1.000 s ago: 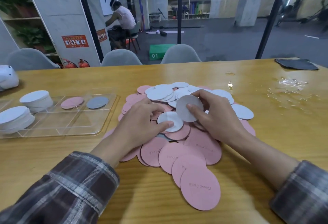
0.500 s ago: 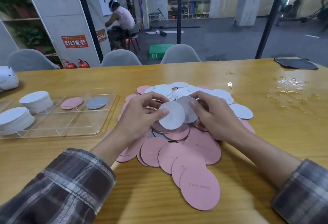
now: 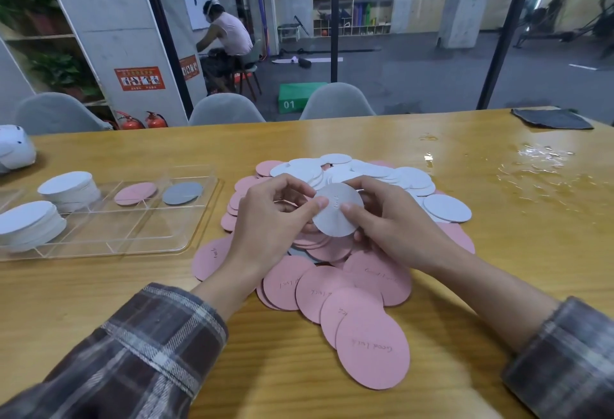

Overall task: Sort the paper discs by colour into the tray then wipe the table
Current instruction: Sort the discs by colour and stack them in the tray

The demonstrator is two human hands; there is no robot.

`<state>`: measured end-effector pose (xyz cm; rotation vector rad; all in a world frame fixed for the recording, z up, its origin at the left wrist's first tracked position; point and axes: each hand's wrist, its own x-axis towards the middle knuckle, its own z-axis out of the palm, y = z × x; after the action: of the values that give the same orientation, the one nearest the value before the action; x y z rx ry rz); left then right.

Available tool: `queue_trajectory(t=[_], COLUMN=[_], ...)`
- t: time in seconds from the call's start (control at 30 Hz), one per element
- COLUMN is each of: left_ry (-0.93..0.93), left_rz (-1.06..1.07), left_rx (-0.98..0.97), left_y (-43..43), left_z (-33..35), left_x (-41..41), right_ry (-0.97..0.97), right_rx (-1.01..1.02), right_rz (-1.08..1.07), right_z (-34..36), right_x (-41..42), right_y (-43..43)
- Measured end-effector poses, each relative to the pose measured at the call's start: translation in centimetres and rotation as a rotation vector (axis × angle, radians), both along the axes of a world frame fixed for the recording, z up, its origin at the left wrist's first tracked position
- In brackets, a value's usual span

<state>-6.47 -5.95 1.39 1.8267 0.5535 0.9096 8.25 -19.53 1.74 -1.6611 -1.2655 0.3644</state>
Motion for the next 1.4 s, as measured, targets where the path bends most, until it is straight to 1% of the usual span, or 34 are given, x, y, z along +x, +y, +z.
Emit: queue_trajectory(t=[0.1,0.17,0.27,0.33,0.43,0.53,0.67,0.73,0.8,0.87,0.93,1.07,1.23,1.4], left_ry=[-0.003,0.026,0.098,0.148,0.202,0.214,0.232,0.276,0.342,0.402,0.442,0.437,0.425,0.404], left_rz=[0.014,0.027,0.017,-0.009,-0.070,-0.103,-0.174,-0.216,-0.242,-0.227,-0.194,-0.175,-0.250,-0.290], left_rx=[0.021,0.085,0.201,0.276,0.376,0.505,0.643,0.685,0.697,0.749,0.802,0.825,0.785,0.764], left_y=[-0.4,-0.5,-0.4,-0.5,-1.1,-1.4,-1.6,-1.9,-2.4,-3.0,-3.4,-3.9,-3.6,-2.7], left_z=[0.5,0.6,0.3,0.1,0.0,-0.6,-0.9,-0.9,-0.9,-0.9,-0.9,-0.4,-0.4,-0.3], left_x=[0.1,0.4,1.2,1.9,3.1,4.4,6.1,6.9,7.7,8.3,8.6,8.5,7.1,5.3], right_ry=[0.011,0.029,0.032,0.022,-0.042,-0.087,-0.079,-0.071,-0.110,-0.149,-0.149,-0.152,-0.088,-0.104], right_rx=[-0.004,0.007,0.018,0.008,0.009,0.005,0.011,0.014,0.017,0.013,0.010,-0.009,-0.017,-0.026], right_rz=[-0.014,-0.028,-0.103,-0.154,-0.216,-0.295,-0.381,-0.411,-0.444,-0.475,-0.484,-0.478,-0.436,-0.356], right_z=[0.1,0.2,0.5,0.7,0.8,0.7,0.2,0.1,0.1,0.2,0.2,0.1,0.3,0.3], right_x=[0.3,0.8,2.2,3.2,4.5,5.9,7.4,8.0,8.5,9.1,9.5,9.3,8.4,7.3], right_y=[-0.1,-0.3,-0.9,-1.5,-2.7,-3.9,-5.2,-5.4,-5.5,-5.4,-5.3,-5.3,-5.4,-5.3])
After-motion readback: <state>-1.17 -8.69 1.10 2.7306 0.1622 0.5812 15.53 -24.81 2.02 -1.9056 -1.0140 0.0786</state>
